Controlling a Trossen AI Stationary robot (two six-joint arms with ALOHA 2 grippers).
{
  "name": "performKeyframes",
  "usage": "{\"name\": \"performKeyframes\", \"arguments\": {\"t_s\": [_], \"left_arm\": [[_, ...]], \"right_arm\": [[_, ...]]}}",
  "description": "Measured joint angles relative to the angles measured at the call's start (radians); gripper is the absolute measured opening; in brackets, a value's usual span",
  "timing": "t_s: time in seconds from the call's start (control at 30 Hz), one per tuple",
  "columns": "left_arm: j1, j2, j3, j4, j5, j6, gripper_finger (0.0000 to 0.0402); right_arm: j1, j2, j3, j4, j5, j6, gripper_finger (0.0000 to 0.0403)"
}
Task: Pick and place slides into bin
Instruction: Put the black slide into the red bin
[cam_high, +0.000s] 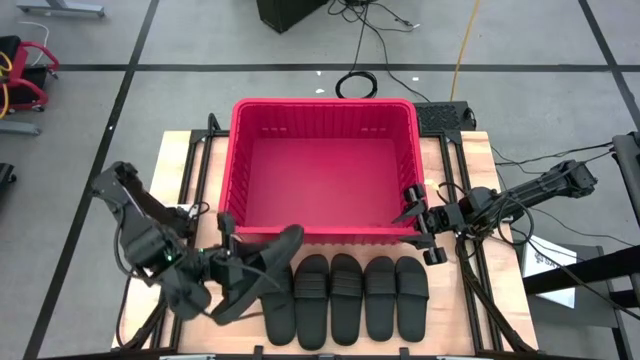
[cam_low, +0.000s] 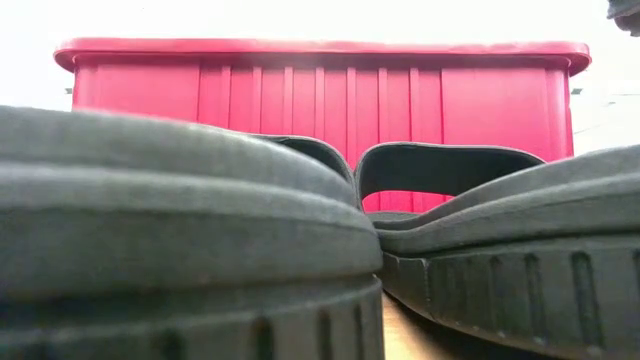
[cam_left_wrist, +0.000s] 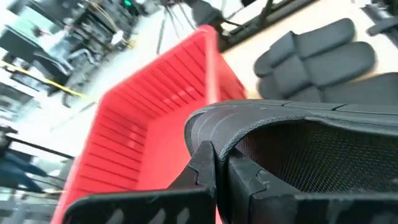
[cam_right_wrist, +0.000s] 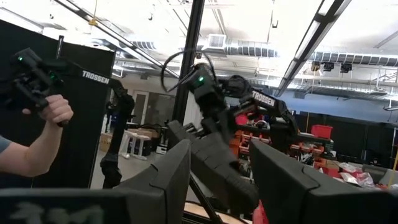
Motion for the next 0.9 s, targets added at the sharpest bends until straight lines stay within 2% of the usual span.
{"name": "performKeyframes", "arguments": {"t_s": [0.23,0.4,0.57,0.77,0.9], "left_arm": [[0.125,-0.036,0.000,0.012,-0.048,0.174,0.0002],[0.229,-0.063,0.000,0.012,-0.038,0.263,0.0002],[0.343,-0.102,0.000,0.012,0.033,0.315,0.0003],[0.523,-0.163,0.000,0.021,0.105,0.369,0.0003],[0.646,-0.179,0.000,0.035,0.190,0.435,0.0003]], "right_arm": [[0.000,0.000,0.000,0.001,0.008,0.000,0.0155],[-0.002,0.000,0.000,-0.005,0.100,0.000,0.0155],[-0.027,0.000,0.000,-0.019,0.183,0.027,0.0155],[-0.095,-0.007,0.000,-0.075,0.202,0.057,0.0155],[-0.155,-0.012,0.000,-0.104,0.202,0.055,0.0155]]}}
